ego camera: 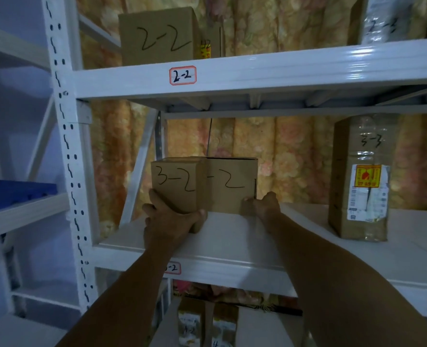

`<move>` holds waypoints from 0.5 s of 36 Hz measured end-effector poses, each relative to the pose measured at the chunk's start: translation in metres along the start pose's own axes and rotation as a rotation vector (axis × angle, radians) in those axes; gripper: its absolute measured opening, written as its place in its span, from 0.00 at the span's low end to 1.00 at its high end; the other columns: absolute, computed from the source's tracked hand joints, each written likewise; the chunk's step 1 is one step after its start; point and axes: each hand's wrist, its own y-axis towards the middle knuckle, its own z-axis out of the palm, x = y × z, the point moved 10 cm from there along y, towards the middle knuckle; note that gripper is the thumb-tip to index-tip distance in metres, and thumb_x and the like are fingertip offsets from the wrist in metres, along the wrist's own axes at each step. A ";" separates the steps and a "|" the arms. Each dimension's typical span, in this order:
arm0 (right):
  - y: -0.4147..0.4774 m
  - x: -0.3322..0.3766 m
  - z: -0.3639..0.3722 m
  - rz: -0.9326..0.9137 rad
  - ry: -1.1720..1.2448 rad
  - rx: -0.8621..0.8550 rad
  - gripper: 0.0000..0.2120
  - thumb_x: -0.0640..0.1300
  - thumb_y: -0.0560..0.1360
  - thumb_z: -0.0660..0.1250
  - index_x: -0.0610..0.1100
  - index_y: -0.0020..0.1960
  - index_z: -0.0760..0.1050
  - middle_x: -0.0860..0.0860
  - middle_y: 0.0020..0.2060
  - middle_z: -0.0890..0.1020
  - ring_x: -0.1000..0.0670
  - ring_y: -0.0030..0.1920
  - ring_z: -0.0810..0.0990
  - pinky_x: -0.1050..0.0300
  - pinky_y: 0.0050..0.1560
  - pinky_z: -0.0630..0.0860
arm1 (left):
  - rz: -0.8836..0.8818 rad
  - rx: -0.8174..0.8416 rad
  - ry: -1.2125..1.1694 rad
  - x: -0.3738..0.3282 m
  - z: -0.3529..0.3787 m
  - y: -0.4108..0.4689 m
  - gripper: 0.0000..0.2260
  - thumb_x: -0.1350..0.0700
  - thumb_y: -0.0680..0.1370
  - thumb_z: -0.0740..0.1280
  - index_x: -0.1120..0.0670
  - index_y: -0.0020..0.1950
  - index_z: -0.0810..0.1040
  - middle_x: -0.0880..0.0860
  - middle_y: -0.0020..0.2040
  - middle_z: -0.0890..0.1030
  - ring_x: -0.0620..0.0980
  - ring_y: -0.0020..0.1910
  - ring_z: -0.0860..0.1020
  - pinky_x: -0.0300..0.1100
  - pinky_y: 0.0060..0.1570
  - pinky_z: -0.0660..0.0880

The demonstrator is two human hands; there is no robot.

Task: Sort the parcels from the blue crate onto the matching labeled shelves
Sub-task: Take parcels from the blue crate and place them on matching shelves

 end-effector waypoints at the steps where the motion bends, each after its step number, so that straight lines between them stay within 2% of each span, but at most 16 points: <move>1: -0.003 0.000 -0.002 -0.002 -0.009 -0.010 0.37 0.49 0.72 0.79 0.33 0.70 0.64 0.40 0.62 0.76 0.38 0.61 0.79 0.44 0.58 0.81 | 0.000 0.006 0.004 0.001 0.000 0.000 0.63 0.34 0.63 0.79 0.48 0.81 0.39 0.58 0.74 0.58 0.67 0.71 0.67 0.63 0.66 0.69; 4: -0.016 0.002 -0.010 -0.008 -0.074 -0.015 0.39 0.50 0.75 0.76 0.33 0.76 0.61 0.39 0.66 0.76 0.37 0.64 0.77 0.49 0.58 0.78 | -0.006 0.016 -0.001 0.004 0.000 0.000 0.62 0.33 0.63 0.79 0.46 0.81 0.39 0.58 0.75 0.58 0.67 0.70 0.68 0.64 0.65 0.69; 8: -0.042 0.008 -0.017 -0.032 -0.205 0.033 0.29 0.51 0.78 0.71 0.38 0.73 0.67 0.40 0.67 0.76 0.38 0.64 0.76 0.50 0.57 0.76 | -0.027 0.031 -0.023 0.007 -0.003 -0.003 0.62 0.34 0.63 0.80 0.47 0.81 0.40 0.59 0.77 0.57 0.68 0.72 0.66 0.66 0.66 0.68; 11: -0.072 0.015 -0.014 -0.143 -0.492 0.173 0.27 0.54 0.81 0.68 0.39 0.73 0.69 0.41 0.68 0.76 0.39 0.66 0.76 0.52 0.58 0.73 | -0.036 0.042 0.004 0.007 -0.006 -0.013 0.62 0.34 0.62 0.81 0.49 0.81 0.42 0.60 0.77 0.57 0.68 0.73 0.65 0.66 0.66 0.68; 15: -0.109 0.016 -0.020 -0.271 -0.788 0.310 0.31 0.58 0.81 0.66 0.42 0.77 0.67 0.43 0.73 0.74 0.41 0.71 0.73 0.53 0.67 0.70 | -0.048 0.025 0.073 0.003 -0.010 -0.041 0.56 0.34 0.63 0.80 0.55 0.78 0.52 0.62 0.72 0.64 0.67 0.69 0.69 0.62 0.61 0.73; 18: -0.135 0.020 -0.041 -0.307 -0.929 0.325 0.33 0.61 0.83 0.59 0.43 0.80 0.63 0.43 0.77 0.70 0.41 0.75 0.69 0.50 0.74 0.66 | 0.002 0.009 0.189 -0.010 -0.016 -0.072 0.47 0.33 0.72 0.72 0.60 0.78 0.57 0.63 0.72 0.66 0.65 0.68 0.71 0.58 0.62 0.73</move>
